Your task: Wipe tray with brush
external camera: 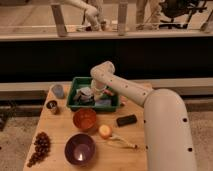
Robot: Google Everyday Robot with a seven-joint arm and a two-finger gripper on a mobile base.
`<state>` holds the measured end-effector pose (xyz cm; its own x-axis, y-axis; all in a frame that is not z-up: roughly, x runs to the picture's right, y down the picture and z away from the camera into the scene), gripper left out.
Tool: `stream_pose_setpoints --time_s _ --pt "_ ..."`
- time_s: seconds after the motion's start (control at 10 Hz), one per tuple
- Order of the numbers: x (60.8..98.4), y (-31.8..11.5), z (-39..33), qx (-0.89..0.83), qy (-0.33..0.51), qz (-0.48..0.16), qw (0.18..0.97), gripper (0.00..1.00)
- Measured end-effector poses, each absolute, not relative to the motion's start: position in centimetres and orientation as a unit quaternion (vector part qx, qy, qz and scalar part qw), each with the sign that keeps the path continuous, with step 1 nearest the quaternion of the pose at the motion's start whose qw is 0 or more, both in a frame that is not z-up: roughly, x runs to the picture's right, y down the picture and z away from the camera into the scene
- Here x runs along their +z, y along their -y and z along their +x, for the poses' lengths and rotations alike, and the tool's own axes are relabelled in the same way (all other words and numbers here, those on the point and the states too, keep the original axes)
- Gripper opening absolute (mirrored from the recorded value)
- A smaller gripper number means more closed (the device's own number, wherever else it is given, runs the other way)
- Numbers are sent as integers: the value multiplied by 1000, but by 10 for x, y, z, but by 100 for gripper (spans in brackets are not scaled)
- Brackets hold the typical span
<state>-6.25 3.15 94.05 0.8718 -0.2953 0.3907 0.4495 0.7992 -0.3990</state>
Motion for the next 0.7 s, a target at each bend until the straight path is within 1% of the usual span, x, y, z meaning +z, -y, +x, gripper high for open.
stream_pose_setpoints --time_s 0.4,0.7 --pt "934 -35 -17 -178 138 -269 937 0" --pt "927 -26 4 -166 133 -269 939 0"
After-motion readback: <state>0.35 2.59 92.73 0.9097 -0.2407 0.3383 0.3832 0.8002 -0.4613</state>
